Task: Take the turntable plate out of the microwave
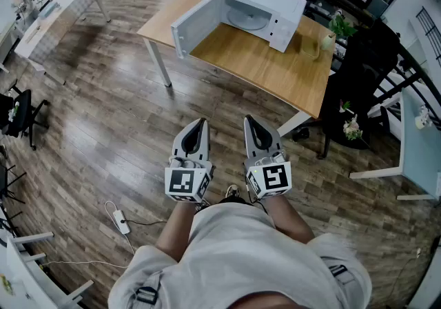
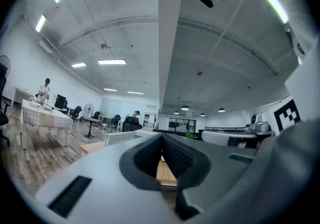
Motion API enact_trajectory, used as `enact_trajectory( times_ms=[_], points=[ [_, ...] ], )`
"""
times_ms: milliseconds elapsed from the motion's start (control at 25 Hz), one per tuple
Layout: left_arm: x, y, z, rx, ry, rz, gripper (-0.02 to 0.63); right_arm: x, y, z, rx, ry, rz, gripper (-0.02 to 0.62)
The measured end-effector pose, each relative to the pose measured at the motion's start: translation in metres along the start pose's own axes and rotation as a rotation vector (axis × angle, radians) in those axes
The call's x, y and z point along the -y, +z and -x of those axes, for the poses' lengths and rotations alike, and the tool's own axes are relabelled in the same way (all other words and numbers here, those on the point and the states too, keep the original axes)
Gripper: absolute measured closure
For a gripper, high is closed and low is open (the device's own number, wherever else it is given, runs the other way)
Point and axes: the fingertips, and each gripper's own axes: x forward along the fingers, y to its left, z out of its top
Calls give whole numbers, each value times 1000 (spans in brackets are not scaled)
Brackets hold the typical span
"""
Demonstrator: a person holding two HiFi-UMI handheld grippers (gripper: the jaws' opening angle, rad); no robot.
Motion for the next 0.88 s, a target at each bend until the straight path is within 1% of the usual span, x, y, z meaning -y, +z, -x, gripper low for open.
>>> enact_trajectory(
  times_ms=[200, 320, 560, 760, 880],
  points=[
    [4, -3, -8, -4, 0, 12, 595, 8, -5, -2, -6, 0, -11, 592],
    [8, -10, -10, -18, 3, 25, 594, 12, -11, -1, -9, 0, -44, 592],
    [22, -18, -17, -47, 0, -4, 594, 15, -22, 4, -13, 36, -98, 591],
    [34, -31, -22, -84, 12, 8, 592, 25, -30, 8, -16, 60, -138, 591],
    [38, -40, -24, -110, 25, 6, 578, 31, -39, 8, -27, 72, -160, 581]
  ],
)
